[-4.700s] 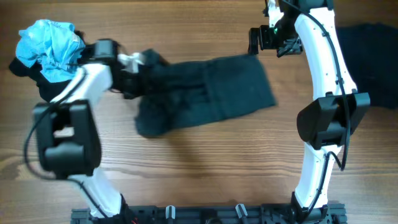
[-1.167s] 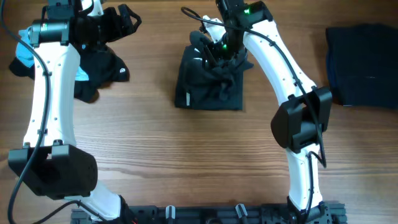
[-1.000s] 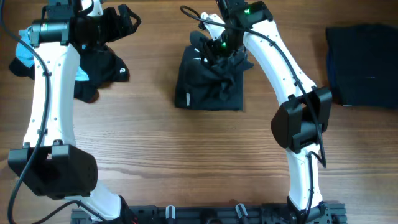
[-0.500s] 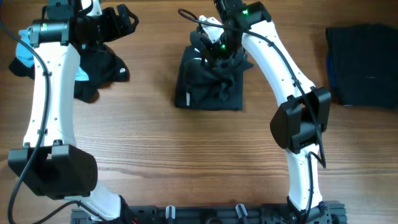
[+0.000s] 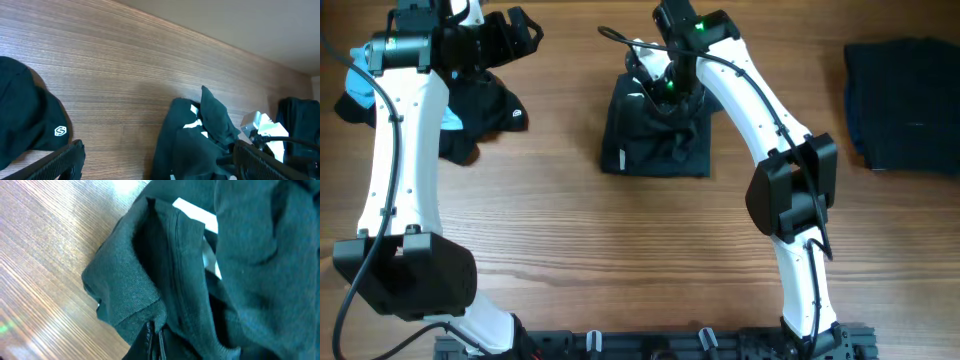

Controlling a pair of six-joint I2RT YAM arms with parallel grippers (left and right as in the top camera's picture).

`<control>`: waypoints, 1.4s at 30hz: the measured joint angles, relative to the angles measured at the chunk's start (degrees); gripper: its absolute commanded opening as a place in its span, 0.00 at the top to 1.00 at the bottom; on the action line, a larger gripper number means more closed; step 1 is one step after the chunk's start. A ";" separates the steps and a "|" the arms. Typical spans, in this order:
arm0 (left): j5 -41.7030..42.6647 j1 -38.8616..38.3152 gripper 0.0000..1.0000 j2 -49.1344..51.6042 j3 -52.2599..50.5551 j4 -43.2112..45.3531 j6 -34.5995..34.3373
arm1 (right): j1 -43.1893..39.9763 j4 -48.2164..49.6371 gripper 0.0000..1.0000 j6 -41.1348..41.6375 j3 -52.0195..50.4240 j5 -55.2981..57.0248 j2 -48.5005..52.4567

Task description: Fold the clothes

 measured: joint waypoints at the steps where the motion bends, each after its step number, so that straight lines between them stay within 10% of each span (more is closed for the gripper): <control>1: 0.00 0.00 0.04 0.00 0.00 0.00 0.00 | 0.00 -1.97 0.96 1.01 0.00 0.00 0.00; 8: -0.20 0.00 0.02 0.00 0.00 0.00 0.00 | -1.55 -17.88 0.96 12.11 -0.50 2.16 -0.11; 23: -0.63 0.00 0.00 0.00 0.00 0.00 0.07 | -6.45 -17.22 0.96 34.95 -8.98 15.26 -0.28; 42: -4.15 0.00 0.01 0.00 0.00 1.95 0.42 | -6.51 -10.99 0.35 17.33 -3.06 3.93 -9.38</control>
